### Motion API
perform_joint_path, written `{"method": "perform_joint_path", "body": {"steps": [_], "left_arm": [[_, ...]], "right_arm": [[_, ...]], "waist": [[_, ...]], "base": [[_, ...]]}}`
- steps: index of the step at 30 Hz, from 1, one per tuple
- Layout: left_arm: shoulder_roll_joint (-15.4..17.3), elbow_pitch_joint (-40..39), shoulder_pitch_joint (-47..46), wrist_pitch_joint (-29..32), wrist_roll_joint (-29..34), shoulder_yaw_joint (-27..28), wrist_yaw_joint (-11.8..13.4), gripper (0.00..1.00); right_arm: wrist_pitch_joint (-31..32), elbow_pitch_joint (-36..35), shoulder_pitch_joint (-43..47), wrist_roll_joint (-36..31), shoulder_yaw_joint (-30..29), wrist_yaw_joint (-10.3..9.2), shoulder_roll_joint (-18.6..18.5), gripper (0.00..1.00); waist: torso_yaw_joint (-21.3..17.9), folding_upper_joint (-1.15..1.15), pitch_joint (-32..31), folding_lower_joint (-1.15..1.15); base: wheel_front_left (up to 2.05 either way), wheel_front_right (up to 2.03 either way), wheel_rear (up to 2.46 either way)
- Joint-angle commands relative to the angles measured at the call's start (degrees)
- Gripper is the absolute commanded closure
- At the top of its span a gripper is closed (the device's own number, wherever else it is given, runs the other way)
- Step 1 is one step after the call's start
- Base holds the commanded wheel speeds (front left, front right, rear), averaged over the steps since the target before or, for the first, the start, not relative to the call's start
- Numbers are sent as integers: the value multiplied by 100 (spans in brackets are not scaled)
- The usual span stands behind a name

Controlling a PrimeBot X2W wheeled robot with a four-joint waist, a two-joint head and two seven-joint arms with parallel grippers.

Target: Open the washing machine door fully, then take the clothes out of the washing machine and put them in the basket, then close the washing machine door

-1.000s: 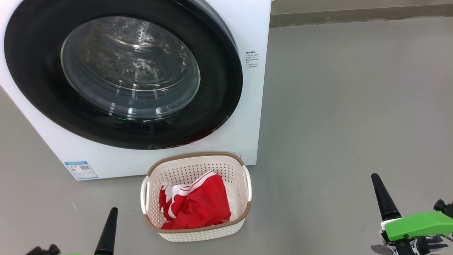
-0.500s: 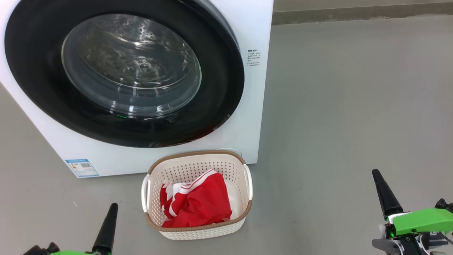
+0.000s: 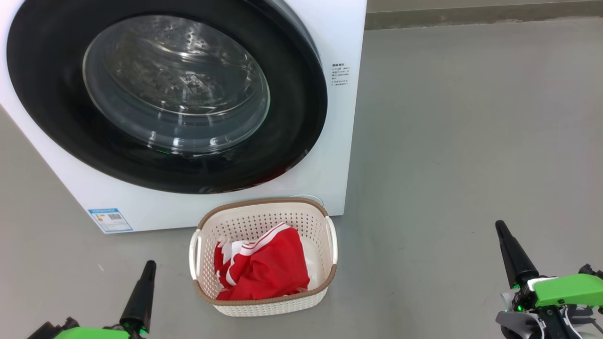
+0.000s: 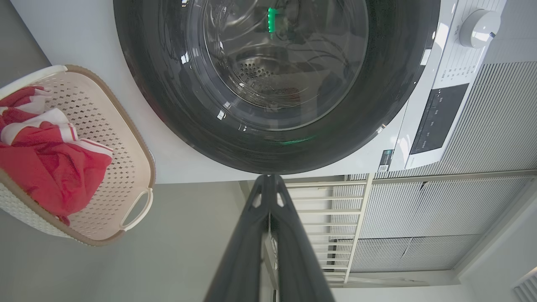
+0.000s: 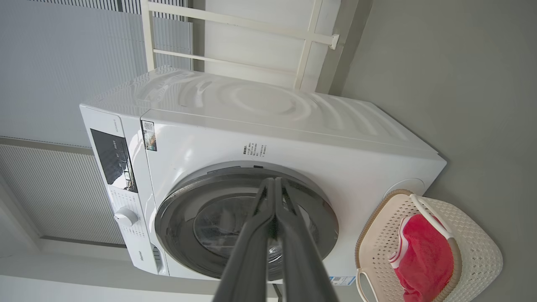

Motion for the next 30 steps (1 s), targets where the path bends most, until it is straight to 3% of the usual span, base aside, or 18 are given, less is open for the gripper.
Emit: {"method": "perform_joint_path", "body": {"steps": [1, 30], "left_arm": [[54, -102, -266, 74, -192, 217, -77, 100], [52, -96, -277, 94, -268, 225, -84, 100]], "right_arm": [[70, -136, -288, 194, 78, -3, -52, 100], [91, -134, -295, 280, 75, -3, -52, 100]], "waist": [[4, 0, 5, 0], [7, 0, 9, 0]], "base": [[0, 0, 0], [0, 0, 0]]}}
